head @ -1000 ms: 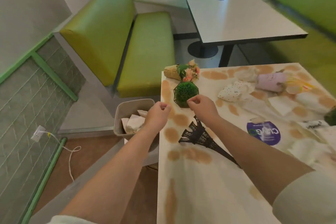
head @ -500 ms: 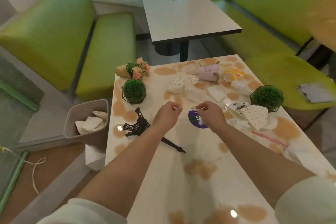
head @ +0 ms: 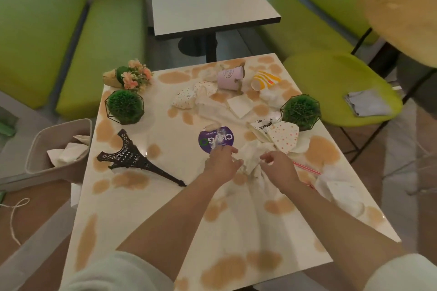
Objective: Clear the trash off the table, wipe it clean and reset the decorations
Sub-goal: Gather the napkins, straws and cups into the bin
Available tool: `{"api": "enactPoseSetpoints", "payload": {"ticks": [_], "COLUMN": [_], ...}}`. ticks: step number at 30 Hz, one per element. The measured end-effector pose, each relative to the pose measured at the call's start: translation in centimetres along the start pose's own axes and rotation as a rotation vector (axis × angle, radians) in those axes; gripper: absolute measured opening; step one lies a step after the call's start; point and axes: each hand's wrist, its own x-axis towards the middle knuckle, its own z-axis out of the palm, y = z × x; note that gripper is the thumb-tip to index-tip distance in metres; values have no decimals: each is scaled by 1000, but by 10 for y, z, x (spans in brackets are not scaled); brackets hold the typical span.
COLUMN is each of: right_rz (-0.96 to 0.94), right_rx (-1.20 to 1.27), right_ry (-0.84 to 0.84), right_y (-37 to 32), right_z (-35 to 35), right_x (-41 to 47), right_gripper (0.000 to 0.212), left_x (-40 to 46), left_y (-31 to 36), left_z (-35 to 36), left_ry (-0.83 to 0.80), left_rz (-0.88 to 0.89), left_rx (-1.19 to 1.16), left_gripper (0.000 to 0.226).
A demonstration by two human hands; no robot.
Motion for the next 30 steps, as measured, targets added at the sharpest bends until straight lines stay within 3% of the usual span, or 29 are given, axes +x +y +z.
{"api": "enactPoseSetpoints", "payload": {"ticks": [5,10,17,20,25,30], "right_rz": [-141,-264,-224,-136,-40,-35], "right_rx": [-388,-534,-378,-135,317,409], "right_ry": [-153,-107,-132,-102,-61,-61], "right_y": [25,37,46,42,14,-32], "right_z": [-1,2,4,0,-1,13], "right_x": [0,-3,6,9,14,22], "right_gripper": [49,33,23,16,18,23], "left_x": [8,17,25,27,27,20], "left_y": [18,30,35,35,18,-6], "left_z": [26,40,43,36,12,-30], "left_ry": [4,-11,70,82,123,248], "left_rz": [-17,-43,-61,-94,-97,-130], "left_rx": [182,295,268,166,-189,-427], "left_gripper": [70,81,71,69,68,63]}}
